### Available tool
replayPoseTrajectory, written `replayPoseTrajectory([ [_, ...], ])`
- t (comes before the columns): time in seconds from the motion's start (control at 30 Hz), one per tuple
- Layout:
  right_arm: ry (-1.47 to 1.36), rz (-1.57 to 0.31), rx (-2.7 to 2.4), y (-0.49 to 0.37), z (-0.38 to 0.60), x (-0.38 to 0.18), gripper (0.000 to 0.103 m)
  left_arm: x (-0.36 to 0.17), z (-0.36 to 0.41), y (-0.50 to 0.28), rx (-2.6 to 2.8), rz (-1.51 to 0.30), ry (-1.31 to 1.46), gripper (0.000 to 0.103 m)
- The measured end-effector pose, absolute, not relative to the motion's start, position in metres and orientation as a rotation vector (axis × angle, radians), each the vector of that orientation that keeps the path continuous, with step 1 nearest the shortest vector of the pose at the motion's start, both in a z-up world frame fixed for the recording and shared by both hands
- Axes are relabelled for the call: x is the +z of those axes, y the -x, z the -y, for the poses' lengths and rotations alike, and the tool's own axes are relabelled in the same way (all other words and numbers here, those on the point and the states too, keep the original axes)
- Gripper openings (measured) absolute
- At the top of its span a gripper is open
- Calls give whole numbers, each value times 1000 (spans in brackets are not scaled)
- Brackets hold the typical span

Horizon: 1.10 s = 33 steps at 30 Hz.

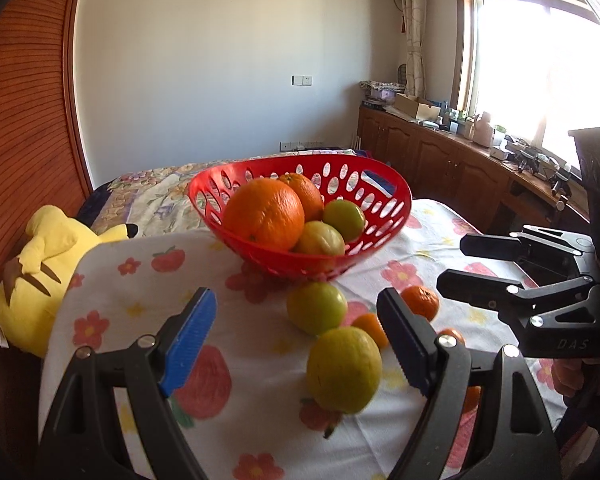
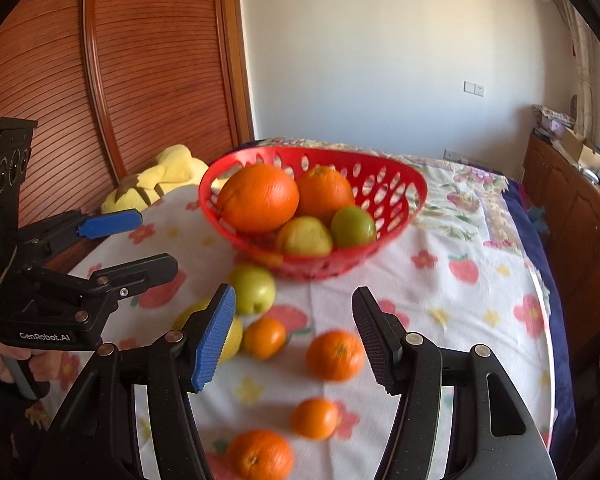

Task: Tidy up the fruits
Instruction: 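Withdraw both open grippers from the basket back over the loose fruit, then grasp and lift a small mandarin with the right gripper while the left gripper approaches a large yellow-green pear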

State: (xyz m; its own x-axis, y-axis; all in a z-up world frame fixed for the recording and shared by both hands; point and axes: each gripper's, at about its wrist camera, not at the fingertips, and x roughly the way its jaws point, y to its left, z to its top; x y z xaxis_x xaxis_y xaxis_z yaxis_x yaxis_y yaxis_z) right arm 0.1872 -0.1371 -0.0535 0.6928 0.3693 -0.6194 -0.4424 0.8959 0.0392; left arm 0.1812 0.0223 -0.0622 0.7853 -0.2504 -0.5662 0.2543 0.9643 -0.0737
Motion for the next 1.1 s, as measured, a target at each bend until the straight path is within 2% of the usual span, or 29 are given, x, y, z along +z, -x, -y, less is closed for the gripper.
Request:
replayPoseTrajectory([
  [0.47,77,-710,431,-140,146,-84,62,-113,-23,-148,-262,-654,31,83],
  [1.1,45,-792,419,-123,157,-122,62,-110,-16,-137,-263,-629,-15,83],
])
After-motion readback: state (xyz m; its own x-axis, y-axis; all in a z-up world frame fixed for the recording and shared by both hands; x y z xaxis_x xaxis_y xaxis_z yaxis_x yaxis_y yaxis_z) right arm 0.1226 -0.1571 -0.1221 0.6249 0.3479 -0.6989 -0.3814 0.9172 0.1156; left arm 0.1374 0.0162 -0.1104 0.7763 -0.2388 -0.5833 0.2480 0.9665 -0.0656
